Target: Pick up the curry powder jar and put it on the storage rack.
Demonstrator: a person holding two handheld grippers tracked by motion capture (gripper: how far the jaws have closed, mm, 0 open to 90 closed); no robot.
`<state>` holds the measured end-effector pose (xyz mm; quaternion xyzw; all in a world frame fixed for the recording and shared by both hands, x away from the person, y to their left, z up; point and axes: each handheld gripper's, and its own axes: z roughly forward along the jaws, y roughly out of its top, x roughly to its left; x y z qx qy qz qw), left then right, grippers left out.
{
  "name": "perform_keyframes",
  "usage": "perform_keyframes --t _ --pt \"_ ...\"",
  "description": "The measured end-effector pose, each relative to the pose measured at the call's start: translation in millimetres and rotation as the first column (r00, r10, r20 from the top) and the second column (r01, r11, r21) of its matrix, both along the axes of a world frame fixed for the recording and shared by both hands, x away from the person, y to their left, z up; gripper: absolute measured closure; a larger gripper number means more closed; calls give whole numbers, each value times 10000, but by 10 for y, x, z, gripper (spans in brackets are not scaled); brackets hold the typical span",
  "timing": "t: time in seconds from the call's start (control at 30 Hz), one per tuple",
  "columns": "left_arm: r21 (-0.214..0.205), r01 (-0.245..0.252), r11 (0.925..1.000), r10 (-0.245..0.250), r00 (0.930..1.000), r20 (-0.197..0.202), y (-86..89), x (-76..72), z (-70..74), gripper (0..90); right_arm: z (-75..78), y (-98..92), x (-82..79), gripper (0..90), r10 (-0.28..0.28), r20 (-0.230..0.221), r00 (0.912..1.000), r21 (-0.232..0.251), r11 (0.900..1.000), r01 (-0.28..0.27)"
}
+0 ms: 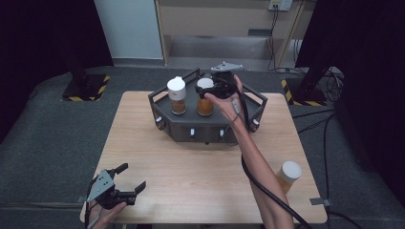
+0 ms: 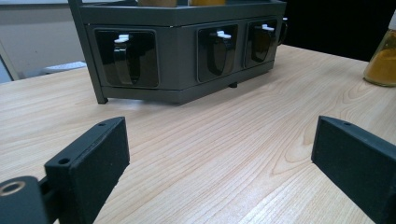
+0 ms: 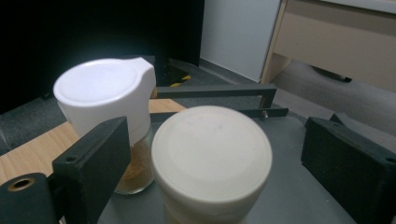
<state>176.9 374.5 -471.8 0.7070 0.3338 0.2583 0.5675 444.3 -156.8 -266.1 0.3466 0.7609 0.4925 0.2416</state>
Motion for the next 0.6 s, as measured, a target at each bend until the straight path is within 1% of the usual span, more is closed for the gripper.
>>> perform_keyframes --t 0.1,0.23,0.3,0.4,0.43,0.5,0.6 --pt "-4 4 10000 -4 10000 -4 -1 2 -1 32 88 -36 -41 78 147 110 9998 -4 9999 -147" --pt "23 11 10000 -11 10000 -5 -1 3 1 32 248 -51 -137 83 362 429 9984 -140 9993 -357" --pt "4 15 10000 -15 10000 -1 0 4 -1 32 329 -77 -180 85 539 573 9969 -83 9985 -535" --pt "6 27 10000 -27 10000 5 -2 4 -3 32 464 -87 -270 84 738 816 9939 -214 9972 -722" --pt "14 37 10000 -37 10000 16 -3 3 -1 32 495 -96 -288 84 809 820 9933 -220 9966 -793" --pt "29 34 10000 -34 10000 11 -6 4 -1 32 570 -109 -361 84 926 982 9908 -331 9954 -898" --pt "33 31 10000 -31 10000 7 -6 3 0 31 644 -135 -461 84 1049 1194 9873 -417 9941 -1006"
